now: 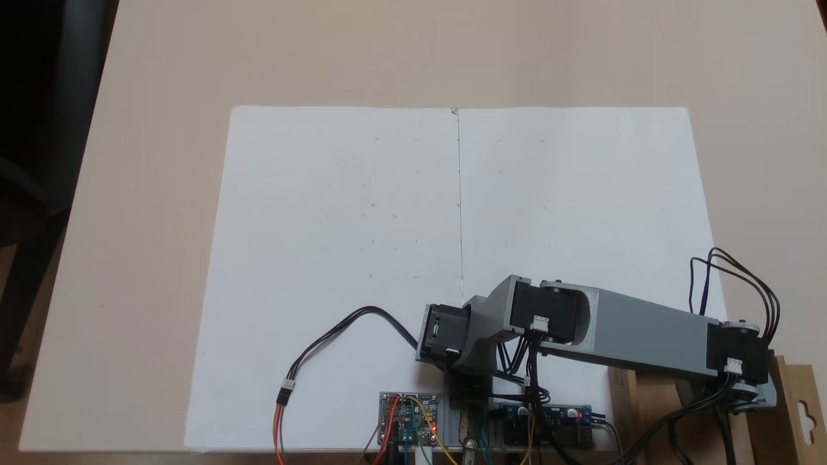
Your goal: Grasp a green dice and put it in the bin.
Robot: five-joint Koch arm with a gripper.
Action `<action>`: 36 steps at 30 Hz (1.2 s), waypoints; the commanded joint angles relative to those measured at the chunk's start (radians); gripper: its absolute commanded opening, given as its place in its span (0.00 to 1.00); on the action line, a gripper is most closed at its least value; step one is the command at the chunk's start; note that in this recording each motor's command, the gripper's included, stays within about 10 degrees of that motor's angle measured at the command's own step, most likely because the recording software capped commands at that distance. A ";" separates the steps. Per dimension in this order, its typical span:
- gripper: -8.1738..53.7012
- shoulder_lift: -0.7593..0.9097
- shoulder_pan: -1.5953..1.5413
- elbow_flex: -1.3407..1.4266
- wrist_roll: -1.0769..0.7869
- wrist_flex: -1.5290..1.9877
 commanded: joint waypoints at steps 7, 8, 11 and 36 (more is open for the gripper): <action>0.83 0.129 -0.044 -0.123 0.080 -0.081; 0.82 0.130 -0.054 -0.166 0.104 -0.078; 0.81 0.152 -0.110 -0.267 0.160 -0.063; 0.83 0.325 -1.474 -0.333 0.364 -0.049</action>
